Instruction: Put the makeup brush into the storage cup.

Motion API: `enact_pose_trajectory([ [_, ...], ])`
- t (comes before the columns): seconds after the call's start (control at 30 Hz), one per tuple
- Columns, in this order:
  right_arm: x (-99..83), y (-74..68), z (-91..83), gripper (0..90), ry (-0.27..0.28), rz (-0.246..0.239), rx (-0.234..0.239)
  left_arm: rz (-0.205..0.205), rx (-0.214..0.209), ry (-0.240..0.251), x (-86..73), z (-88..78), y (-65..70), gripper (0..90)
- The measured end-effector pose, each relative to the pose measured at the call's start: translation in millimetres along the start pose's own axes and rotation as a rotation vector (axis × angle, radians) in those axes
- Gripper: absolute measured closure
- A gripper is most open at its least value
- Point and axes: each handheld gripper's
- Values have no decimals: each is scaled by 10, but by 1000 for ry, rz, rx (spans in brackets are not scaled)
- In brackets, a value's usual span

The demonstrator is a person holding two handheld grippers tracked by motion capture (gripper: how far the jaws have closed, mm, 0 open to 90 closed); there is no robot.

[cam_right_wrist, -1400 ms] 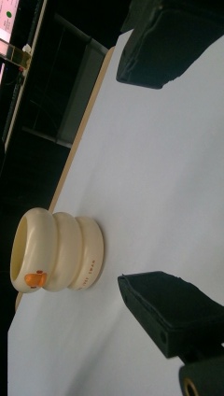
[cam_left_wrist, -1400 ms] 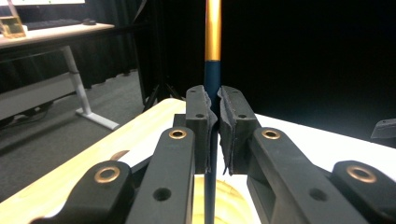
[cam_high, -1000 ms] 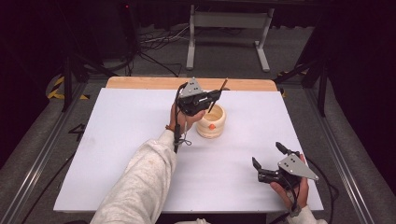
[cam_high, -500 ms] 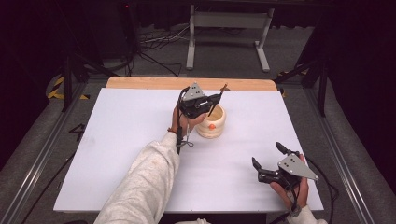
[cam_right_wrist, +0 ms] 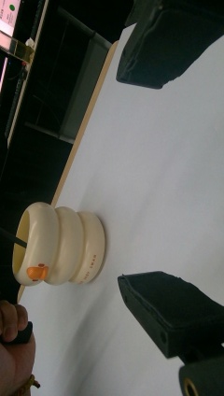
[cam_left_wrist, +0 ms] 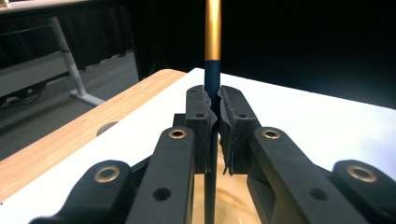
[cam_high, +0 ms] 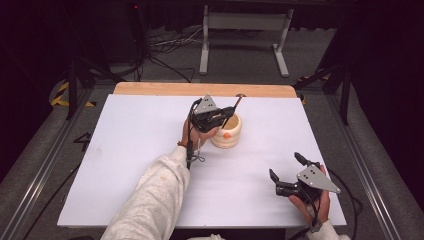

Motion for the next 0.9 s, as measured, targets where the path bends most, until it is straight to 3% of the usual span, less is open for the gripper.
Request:
enact_pose_trajectory([
  [0.2,1,-9,6,44,-2,-5,0,0,-7,-3,-57,-46,24,830],
  [0.3,0,-16,9,44,-8,-8,1,27,-3,-21,-67,-62,44,830],
  [0.9,-5,-19,14,45,-11,-12,8,35,1,-36,-67,-55,63,829],
])
Point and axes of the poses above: each handheld gripper's, and its own axes: z roughly forward along the jaws, x roughly out of its top, y roughly to its right, and after that the axes turned 6 degrees about z, right-handed
